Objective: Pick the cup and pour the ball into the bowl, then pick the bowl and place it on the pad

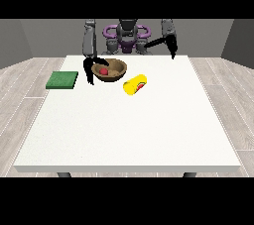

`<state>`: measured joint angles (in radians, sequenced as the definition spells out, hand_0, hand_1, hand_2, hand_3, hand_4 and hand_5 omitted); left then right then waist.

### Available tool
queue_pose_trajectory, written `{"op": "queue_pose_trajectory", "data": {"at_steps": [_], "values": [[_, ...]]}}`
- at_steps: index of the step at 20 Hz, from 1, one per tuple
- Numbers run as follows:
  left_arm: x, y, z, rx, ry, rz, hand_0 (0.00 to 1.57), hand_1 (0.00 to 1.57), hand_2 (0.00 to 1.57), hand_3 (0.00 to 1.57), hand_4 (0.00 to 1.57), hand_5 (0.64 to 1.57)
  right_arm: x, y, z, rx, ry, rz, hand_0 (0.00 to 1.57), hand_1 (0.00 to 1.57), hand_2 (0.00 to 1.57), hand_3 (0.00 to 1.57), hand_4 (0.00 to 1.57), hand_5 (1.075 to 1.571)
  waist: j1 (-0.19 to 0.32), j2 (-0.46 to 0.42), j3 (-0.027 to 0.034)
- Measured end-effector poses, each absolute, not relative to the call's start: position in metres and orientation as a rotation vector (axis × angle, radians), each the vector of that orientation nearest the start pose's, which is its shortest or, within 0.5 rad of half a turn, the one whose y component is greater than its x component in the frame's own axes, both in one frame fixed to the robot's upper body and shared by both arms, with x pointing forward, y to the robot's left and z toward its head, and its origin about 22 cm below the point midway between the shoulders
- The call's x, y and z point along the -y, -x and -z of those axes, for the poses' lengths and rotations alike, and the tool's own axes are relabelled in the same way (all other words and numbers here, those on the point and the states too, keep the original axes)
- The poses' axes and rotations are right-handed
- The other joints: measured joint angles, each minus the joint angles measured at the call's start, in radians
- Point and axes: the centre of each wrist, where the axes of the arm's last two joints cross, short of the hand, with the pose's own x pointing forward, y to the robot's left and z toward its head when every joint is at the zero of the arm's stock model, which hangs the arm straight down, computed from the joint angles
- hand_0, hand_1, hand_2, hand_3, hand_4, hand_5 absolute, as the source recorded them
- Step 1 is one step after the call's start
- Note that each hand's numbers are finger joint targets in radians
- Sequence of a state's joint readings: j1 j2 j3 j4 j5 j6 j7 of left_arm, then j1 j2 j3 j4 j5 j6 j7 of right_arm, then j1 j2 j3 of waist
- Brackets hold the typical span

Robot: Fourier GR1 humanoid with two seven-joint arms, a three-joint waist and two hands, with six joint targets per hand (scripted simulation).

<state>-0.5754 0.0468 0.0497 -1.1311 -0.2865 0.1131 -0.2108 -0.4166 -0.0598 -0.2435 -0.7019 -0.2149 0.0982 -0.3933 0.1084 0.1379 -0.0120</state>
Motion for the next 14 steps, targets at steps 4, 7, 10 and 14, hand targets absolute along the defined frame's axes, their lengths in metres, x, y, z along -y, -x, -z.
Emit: {"op": "queue_pose_trajectory", "data": {"at_steps": [4,7,10,14], "values": [[-0.182,-0.372,-0.068,1.916,-0.199,0.362,0.0,0.0,0.0,0.0,0.0,1.568,0.267,-0.307,0.092,1.474,0.019,0.215,1.57,1.57,1.57,1.57,1.05,1.551,0.024,0.008,-0.0166],[-0.182,-0.371,-0.066,1.914,-0.191,0.363,0.0,0.0,0.0,0.0,0.0,1.569,0.275,-0.309,0.088,1.429,0.099,0.197,1.57,1.57,1.57,1.57,1.03,1.551,0.037,0.001,-0.0196],[-0.19,-0.373,-0.067,1.898,-0.195,0.349,0.0,0.0,0.0,0.0,0.0,1.57,0.274,-0.314,0.084,1.374,0.146,0.172,1.57,1.57,1.57,1.57,1.02,1.555,0.033,-0.013,-0.0156],[-0.22,-0.369,-0.051,1.856,-0.218,0.308,0.0,0.0,0.0,0.0,0.0,1.57,0.265,-0.324,0.075,1.28,0.165,0.135,1.57,1.57,1.57,1.57,1.03,1.554,-0.001,-0.04,-0.0002]]}}
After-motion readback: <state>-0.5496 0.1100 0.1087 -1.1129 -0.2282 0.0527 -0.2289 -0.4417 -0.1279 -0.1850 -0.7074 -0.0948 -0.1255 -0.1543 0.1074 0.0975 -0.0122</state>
